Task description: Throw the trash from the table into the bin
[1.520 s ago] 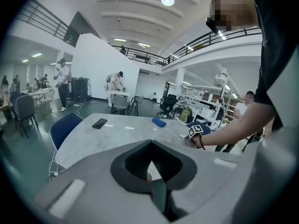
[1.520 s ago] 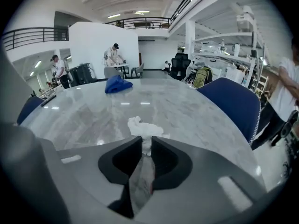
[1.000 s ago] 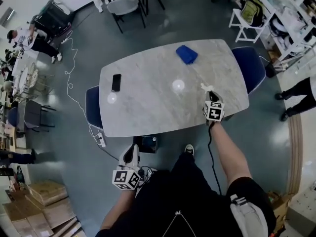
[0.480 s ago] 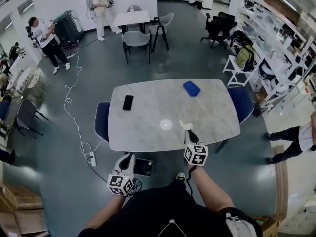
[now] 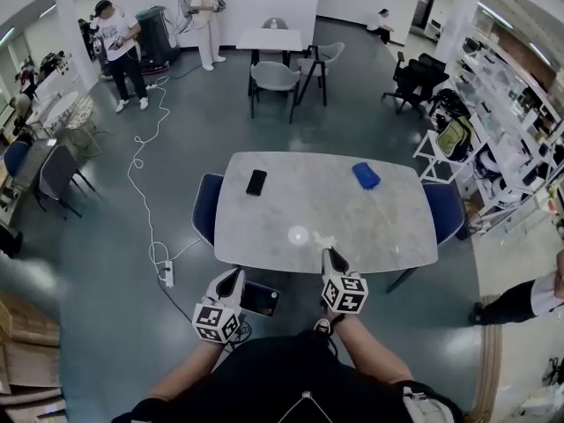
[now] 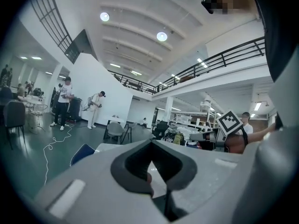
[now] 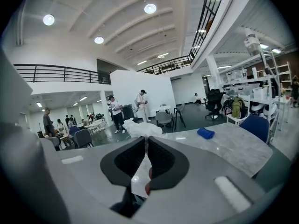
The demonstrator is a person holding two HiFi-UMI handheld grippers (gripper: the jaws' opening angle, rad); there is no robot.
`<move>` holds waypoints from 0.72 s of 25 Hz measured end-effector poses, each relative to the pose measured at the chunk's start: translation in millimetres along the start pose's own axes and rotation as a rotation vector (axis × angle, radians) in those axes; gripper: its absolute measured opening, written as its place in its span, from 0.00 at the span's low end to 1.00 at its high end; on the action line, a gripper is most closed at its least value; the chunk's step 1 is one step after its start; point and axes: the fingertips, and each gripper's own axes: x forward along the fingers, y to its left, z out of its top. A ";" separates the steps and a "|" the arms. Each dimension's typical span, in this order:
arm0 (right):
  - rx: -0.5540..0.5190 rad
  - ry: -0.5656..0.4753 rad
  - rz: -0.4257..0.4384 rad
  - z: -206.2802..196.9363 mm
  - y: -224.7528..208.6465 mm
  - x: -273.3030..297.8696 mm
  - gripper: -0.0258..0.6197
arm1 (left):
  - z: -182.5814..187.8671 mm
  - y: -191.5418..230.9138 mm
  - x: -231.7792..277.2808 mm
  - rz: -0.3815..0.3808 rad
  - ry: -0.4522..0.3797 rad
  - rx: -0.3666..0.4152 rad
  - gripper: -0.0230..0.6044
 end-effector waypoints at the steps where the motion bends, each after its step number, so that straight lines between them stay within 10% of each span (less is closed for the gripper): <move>1: -0.009 0.000 0.012 1.2 7.2 1.3 0.12 | -0.5 5.0 -6.5 0.014 -0.004 -0.005 0.04; 18: -0.193 0.147 0.402 -42.1 175.7 26.5 0.12 | -22.3 94.3 -123.0 0.395 -0.053 -0.101 0.04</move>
